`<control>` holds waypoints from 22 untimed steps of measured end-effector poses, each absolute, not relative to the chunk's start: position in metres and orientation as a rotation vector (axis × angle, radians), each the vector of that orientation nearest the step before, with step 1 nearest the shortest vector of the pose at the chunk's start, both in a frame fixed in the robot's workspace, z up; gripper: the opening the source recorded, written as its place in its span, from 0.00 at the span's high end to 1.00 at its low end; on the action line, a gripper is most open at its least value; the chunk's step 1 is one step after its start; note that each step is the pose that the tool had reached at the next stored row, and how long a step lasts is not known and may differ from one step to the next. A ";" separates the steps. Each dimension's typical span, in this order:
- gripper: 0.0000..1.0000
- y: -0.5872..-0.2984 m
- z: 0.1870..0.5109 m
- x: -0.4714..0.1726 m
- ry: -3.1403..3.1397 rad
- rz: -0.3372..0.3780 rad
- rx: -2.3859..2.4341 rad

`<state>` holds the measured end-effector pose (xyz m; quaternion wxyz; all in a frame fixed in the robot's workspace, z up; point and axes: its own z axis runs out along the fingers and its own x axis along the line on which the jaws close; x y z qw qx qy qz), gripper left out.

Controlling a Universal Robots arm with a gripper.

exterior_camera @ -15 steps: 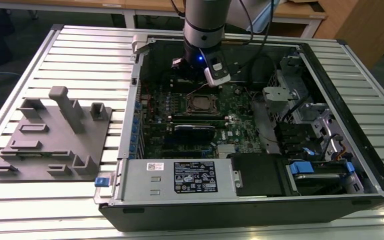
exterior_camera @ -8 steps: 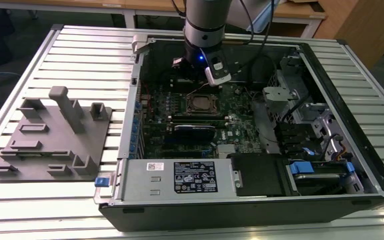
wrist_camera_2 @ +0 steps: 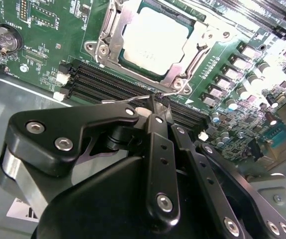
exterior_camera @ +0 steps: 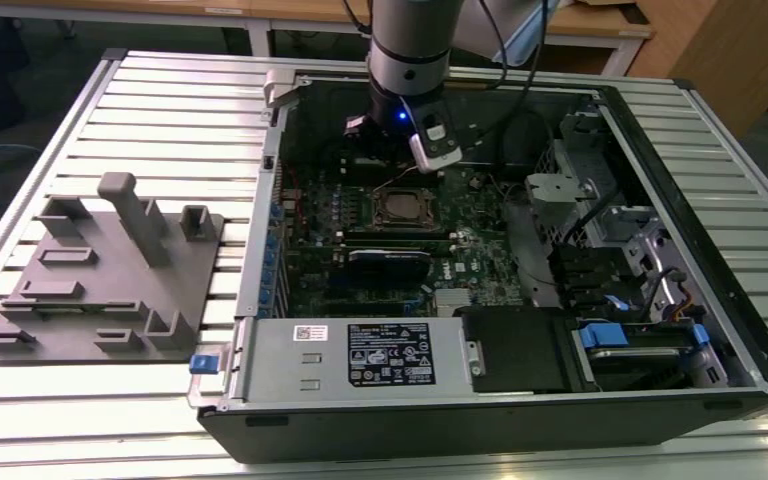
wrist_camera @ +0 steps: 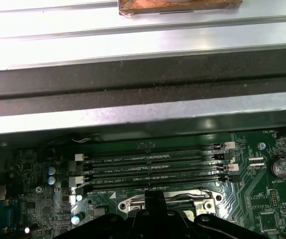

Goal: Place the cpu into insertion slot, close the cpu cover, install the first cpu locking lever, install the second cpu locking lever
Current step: 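Install the first cpu locking lever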

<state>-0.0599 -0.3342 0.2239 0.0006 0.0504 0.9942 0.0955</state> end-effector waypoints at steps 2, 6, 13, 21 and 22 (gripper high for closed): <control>0.89 -0.334 0.224 -0.060 3.122 0.299 0.158; 0.89 -0.333 0.223 -0.058 3.122 0.298 0.158; 0.89 -0.330 0.223 -0.054 3.122 0.297 0.158; 0.89 -0.329 0.223 -0.054 3.117 0.297 0.203; 0.89 -0.329 0.223 -0.054 3.114 0.297 0.222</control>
